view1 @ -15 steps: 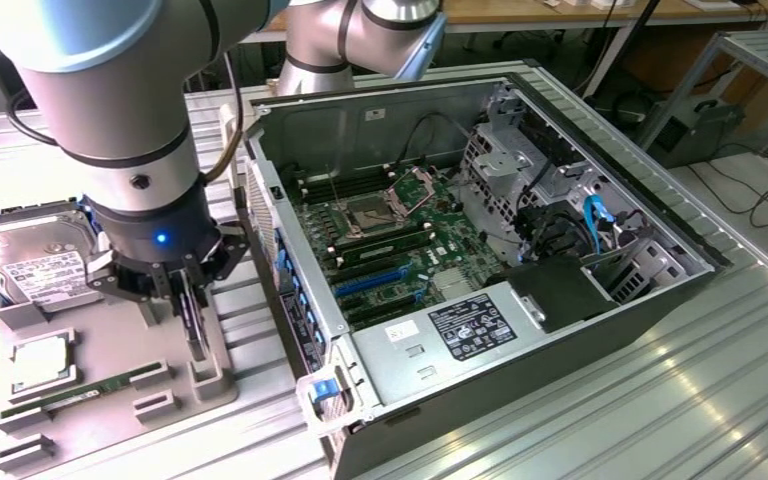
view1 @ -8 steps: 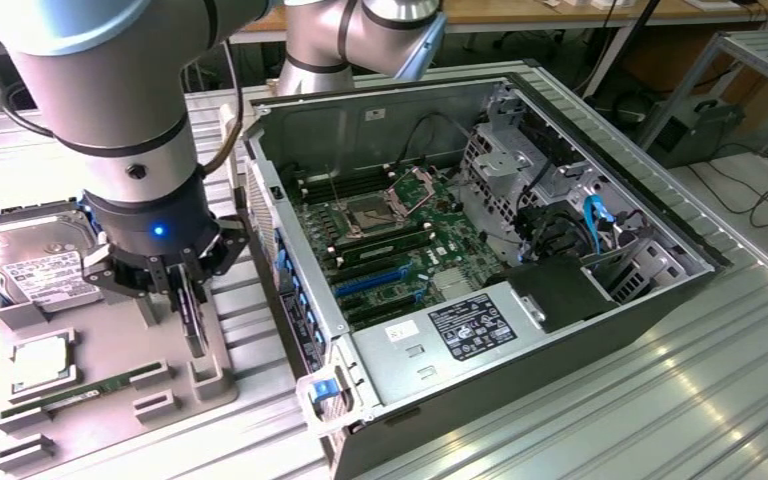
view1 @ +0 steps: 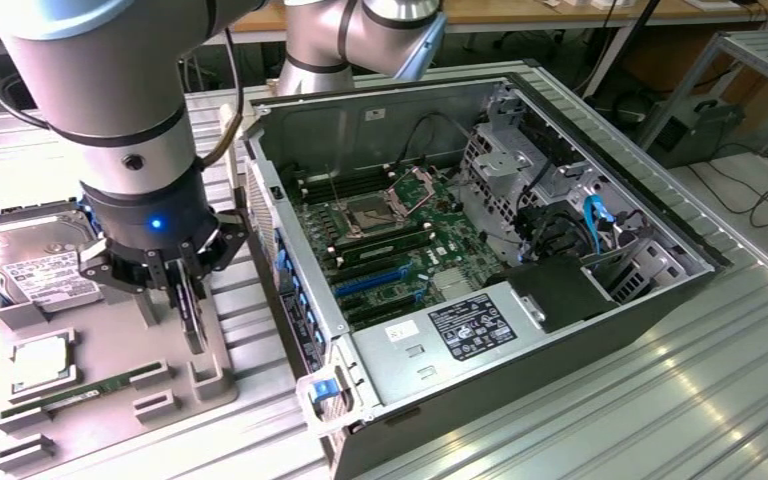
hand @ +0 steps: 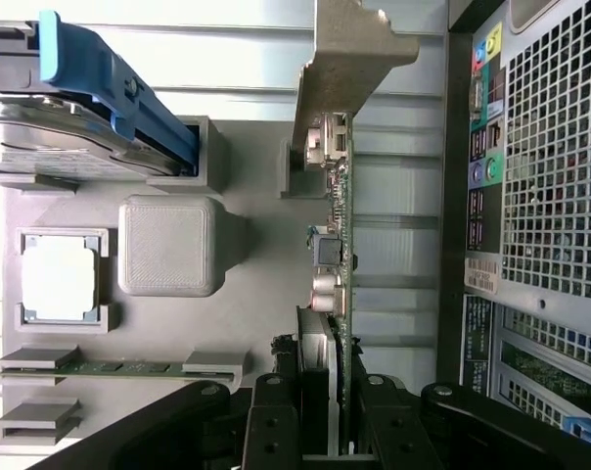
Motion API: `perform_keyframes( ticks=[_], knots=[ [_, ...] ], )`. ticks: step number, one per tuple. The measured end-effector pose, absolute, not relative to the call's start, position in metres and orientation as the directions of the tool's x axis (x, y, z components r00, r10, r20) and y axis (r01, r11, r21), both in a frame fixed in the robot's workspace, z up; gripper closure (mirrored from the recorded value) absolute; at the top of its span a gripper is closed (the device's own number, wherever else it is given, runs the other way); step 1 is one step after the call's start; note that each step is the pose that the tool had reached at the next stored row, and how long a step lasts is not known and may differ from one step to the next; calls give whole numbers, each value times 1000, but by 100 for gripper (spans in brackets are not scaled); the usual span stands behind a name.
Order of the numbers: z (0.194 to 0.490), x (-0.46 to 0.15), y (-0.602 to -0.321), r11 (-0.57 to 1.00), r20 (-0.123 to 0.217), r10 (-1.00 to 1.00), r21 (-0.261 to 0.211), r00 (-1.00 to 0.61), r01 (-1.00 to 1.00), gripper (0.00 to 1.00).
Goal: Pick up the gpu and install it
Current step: 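Pick up the gpu and move the gpu toward the slot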
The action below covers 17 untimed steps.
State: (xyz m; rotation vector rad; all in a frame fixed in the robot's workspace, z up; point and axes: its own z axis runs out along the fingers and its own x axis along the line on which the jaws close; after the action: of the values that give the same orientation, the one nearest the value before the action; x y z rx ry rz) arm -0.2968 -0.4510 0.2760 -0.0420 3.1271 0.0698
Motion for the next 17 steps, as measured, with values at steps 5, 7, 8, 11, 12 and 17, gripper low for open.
perform_keyframes(
  ticks=[5,7,8,11,12,17],
  knots=[
    [280,-297,-451,999,-14,-27,44,-1000,-27,72],
    [282,-297,-451,999,-14,-27,44,-1000,-27,72],
    [283,-297,-451,999,-14,-27,44,-1000,-27,72],
    [286,-297,-451,999,-14,-27,44,-1000,-27,72],
    [287,-297,-451,999,-14,-27,44,-1000,-27,72],
    [293,-297,-451,999,-14,-27,44,-1000,-27,72]
  ],
)
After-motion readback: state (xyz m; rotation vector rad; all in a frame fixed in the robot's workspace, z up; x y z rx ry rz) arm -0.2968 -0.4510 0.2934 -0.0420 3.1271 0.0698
